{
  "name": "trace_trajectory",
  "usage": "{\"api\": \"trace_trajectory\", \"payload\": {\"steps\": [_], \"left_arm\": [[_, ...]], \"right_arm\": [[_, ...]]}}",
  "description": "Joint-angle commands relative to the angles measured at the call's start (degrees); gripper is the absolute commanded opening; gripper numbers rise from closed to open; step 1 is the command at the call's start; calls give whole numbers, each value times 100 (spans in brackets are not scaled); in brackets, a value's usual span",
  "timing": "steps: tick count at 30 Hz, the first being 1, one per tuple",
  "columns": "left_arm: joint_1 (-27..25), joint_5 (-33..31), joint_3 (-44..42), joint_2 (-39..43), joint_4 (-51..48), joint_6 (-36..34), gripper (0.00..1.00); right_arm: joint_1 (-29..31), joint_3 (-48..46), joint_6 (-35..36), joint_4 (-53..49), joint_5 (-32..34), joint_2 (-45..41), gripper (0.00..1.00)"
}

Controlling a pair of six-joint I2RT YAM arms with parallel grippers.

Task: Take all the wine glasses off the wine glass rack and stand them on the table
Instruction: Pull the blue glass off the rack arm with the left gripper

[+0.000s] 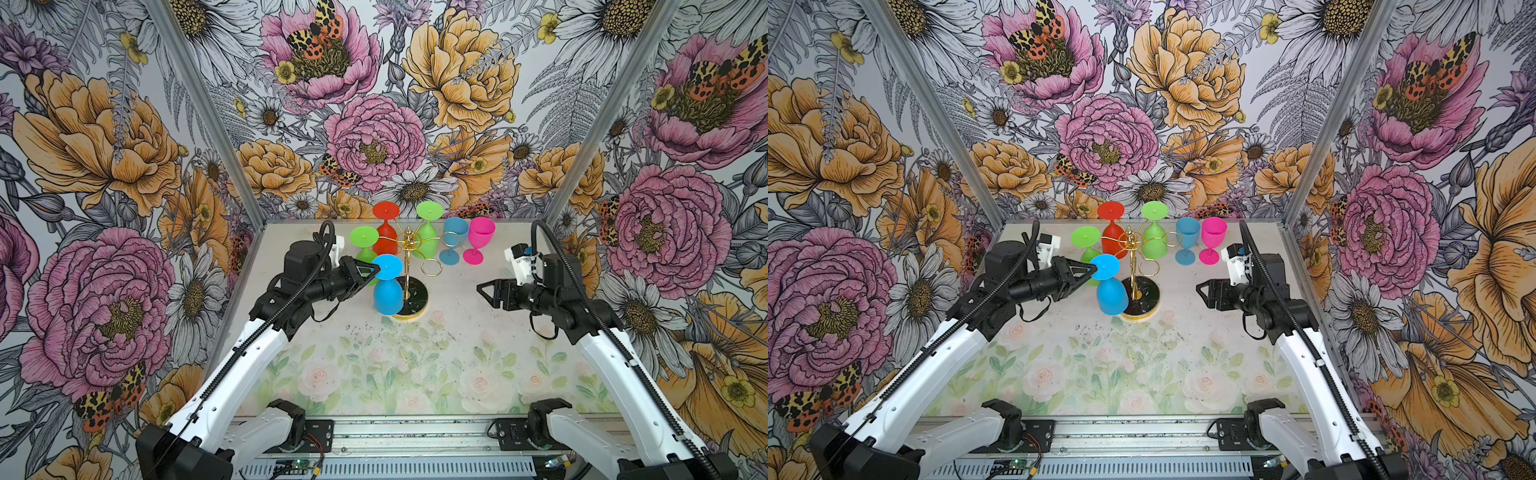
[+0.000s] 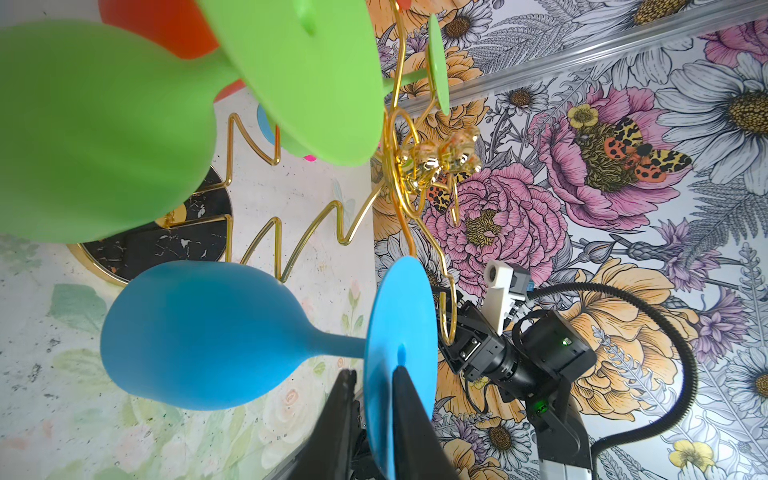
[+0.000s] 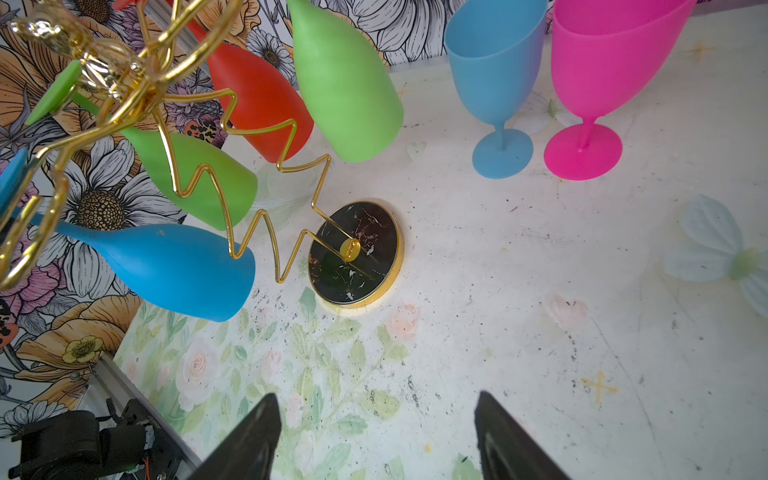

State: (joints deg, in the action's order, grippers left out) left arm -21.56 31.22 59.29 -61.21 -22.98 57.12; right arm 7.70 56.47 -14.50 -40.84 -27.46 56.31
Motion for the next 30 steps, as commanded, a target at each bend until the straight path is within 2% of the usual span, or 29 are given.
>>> {"api": "trace_trajectory", "payload": {"steps": [1,26,30], "left_arm": [[47,112,-32,5,155,-17,16],[82,174,-59,253,269,188,9],[156,302,-162,292,517,383,5]], "right_arm": [[55,2,-16,145,39,-19,74],[56,-79,-57,187,44,-2,74],[54,-105,-77,190,39,-4,74]]}}
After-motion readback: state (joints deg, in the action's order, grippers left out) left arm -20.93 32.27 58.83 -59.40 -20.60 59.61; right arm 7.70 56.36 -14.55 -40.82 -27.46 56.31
